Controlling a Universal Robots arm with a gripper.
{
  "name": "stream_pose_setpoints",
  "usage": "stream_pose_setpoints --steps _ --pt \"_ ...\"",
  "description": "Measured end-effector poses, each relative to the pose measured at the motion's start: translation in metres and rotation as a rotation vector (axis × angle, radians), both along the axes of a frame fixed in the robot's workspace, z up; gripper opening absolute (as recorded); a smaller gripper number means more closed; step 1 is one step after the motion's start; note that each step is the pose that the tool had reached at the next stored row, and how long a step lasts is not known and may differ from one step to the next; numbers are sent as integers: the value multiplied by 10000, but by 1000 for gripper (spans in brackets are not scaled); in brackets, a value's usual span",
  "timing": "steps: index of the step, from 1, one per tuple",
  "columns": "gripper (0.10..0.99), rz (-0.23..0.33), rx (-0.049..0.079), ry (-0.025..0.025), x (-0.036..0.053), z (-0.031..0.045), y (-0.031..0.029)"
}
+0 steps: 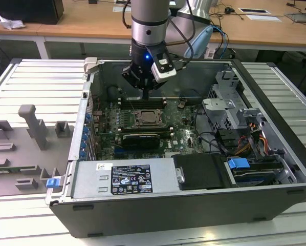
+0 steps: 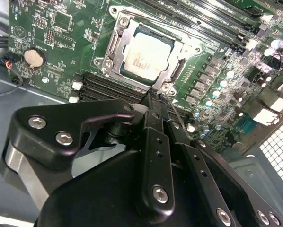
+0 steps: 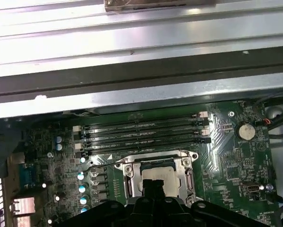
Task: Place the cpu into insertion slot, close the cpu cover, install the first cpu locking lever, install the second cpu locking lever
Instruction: 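Install the first cpu locking lever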
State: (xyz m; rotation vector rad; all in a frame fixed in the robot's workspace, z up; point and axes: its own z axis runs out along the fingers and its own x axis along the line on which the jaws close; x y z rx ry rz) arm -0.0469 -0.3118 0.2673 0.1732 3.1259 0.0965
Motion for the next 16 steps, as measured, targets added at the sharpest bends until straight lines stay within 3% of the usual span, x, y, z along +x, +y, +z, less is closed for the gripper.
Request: stream_pose_setpoints --steps 2,4,12,14,16 --pt "106 104 -4 3 -2 -1 -1" --pt "106 891 -2 4 -4 -6 -1" --pt "106 2389 -24 5 -16 -15 -1" --pt "106 2405 18 0 -211 -19 -2" --pt "106 2403 17 -6 -349 -29 -2"
